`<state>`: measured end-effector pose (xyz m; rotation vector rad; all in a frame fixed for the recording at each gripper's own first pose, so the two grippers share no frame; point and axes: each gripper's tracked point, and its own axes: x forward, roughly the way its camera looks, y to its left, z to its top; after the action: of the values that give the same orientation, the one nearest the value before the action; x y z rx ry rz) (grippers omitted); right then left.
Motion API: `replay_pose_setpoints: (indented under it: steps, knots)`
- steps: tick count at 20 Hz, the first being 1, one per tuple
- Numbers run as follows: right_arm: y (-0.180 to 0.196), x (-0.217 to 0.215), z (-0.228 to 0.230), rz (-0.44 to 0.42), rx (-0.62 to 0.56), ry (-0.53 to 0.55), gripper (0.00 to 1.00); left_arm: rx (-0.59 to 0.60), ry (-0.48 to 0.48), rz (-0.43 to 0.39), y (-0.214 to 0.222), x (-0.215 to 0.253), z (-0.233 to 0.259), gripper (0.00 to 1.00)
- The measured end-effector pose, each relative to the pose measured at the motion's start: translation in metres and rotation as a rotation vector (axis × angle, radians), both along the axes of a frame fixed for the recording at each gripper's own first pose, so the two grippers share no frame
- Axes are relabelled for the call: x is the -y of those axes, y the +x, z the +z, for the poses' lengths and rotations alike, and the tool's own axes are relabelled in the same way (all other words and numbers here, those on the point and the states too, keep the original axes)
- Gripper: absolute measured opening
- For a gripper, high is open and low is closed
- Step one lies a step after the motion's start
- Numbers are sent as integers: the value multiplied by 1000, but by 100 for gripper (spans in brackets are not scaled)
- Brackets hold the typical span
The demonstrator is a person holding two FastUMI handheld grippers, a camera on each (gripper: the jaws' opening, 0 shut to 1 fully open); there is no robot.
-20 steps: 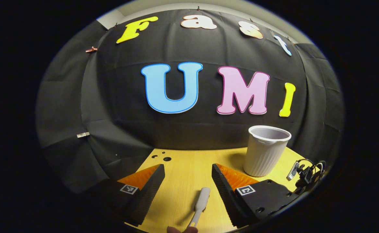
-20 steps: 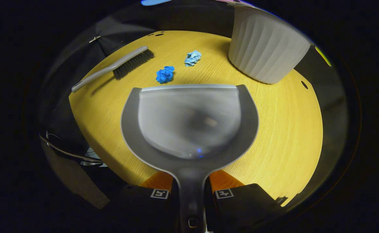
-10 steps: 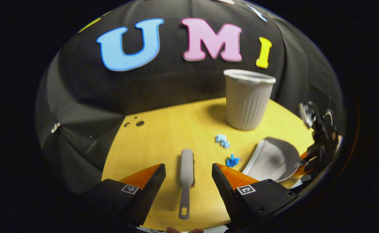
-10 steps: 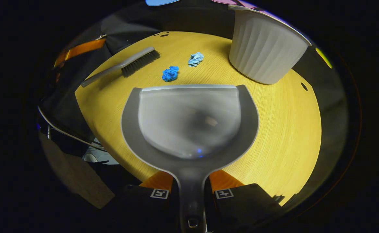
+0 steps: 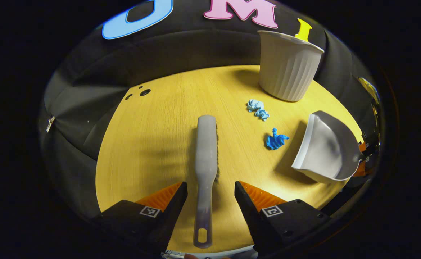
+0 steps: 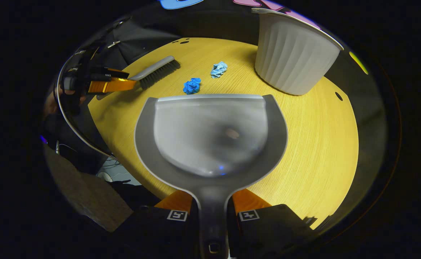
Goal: Pick up the small broom and dustpan from the desktop, sweep the trash into the dustpan with the broom, and then empty the trash into the garbage bin.
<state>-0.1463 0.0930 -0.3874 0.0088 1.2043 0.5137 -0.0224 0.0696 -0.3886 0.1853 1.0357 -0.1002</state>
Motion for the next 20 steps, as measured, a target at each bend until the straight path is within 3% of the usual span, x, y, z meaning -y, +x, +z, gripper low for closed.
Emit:
replay_pose_setpoints:
  steps: [9,20]
  knots:
    - [5,-1,5,20,-1,8,36,-150,-4,23,-3,-8,-38,84]
    - [3,0,0,88,-48,-41,37,-205,-39,-18,0,3,-48,73]
